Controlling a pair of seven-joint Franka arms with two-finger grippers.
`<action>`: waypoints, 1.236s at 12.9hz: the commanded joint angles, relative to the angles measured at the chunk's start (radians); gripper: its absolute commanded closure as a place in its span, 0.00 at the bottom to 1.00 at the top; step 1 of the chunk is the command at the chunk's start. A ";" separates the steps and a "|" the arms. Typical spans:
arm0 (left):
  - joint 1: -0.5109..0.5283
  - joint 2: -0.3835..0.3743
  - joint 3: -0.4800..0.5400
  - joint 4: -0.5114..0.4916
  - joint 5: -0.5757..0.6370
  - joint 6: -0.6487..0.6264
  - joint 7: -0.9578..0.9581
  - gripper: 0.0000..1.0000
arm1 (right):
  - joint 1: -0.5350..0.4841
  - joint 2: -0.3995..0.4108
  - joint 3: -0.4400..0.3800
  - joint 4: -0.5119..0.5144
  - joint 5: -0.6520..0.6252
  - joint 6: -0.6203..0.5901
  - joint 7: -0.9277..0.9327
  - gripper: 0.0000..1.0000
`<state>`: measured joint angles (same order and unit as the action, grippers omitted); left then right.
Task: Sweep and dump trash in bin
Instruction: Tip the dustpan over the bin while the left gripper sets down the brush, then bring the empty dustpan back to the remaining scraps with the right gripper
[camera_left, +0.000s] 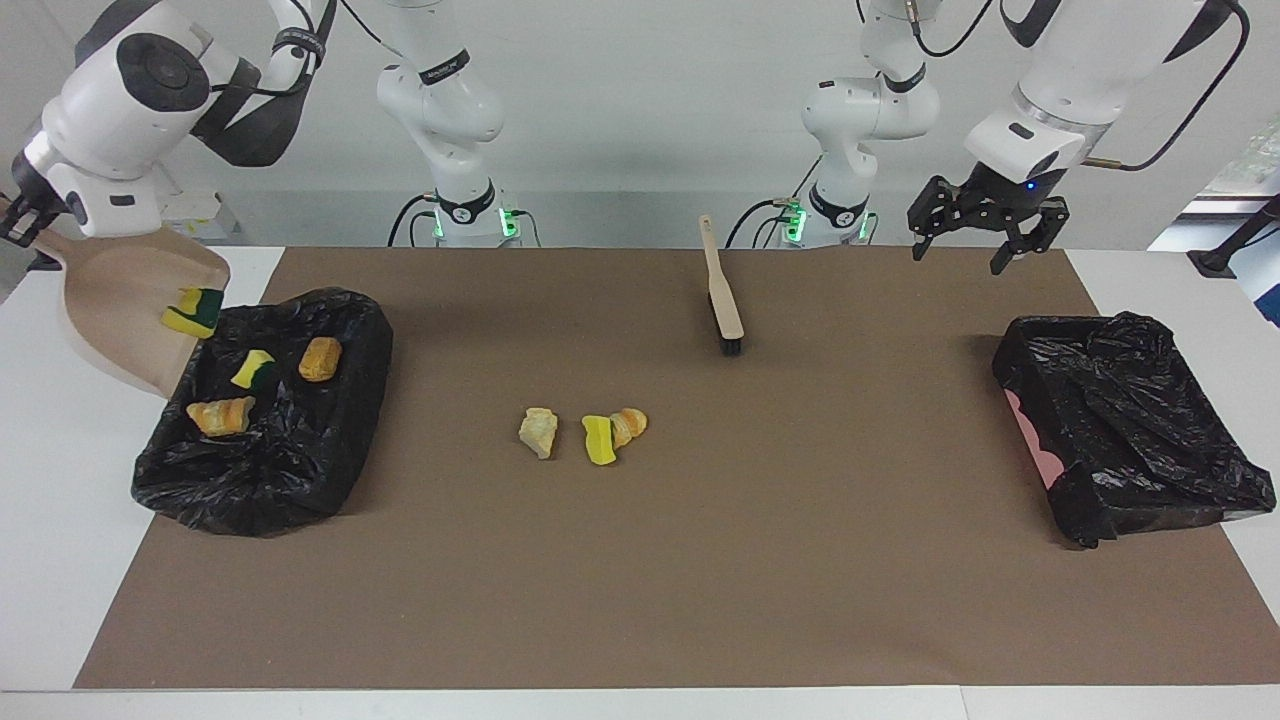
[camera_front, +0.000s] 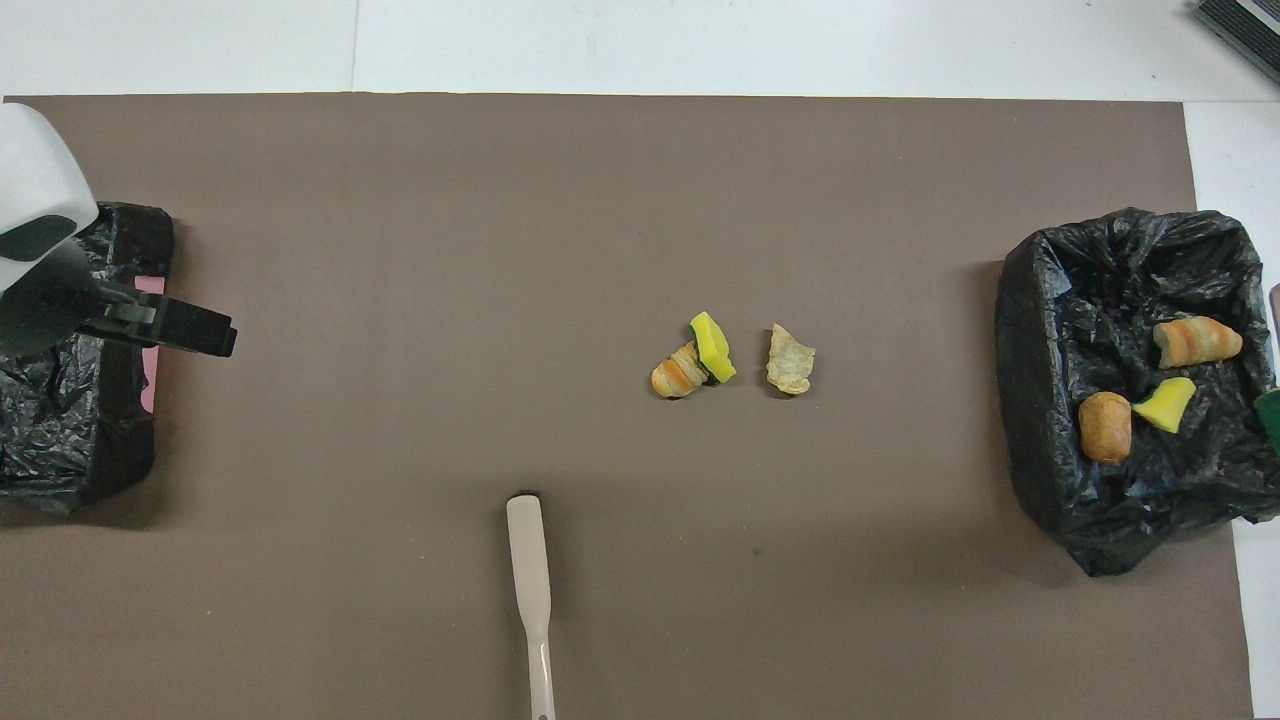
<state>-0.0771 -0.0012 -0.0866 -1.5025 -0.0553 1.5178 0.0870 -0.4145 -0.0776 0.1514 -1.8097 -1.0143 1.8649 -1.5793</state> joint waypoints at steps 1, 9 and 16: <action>0.026 0.000 -0.006 0.022 0.019 -0.005 0.016 0.00 | 0.020 -0.056 0.011 -0.054 -0.108 0.002 -0.008 1.00; 0.043 -0.005 -0.002 0.016 0.019 -0.005 0.010 0.00 | 0.043 -0.050 0.013 -0.051 0.325 -0.006 0.008 1.00; 0.043 -0.005 -0.002 0.016 0.019 -0.005 0.010 0.00 | 0.256 0.057 0.013 -0.042 0.626 -0.052 0.338 1.00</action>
<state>-0.0426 -0.0028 -0.0825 -1.4956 -0.0514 1.5193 0.0883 -0.1901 -0.0514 0.1594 -1.8649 -0.4597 1.8332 -1.3373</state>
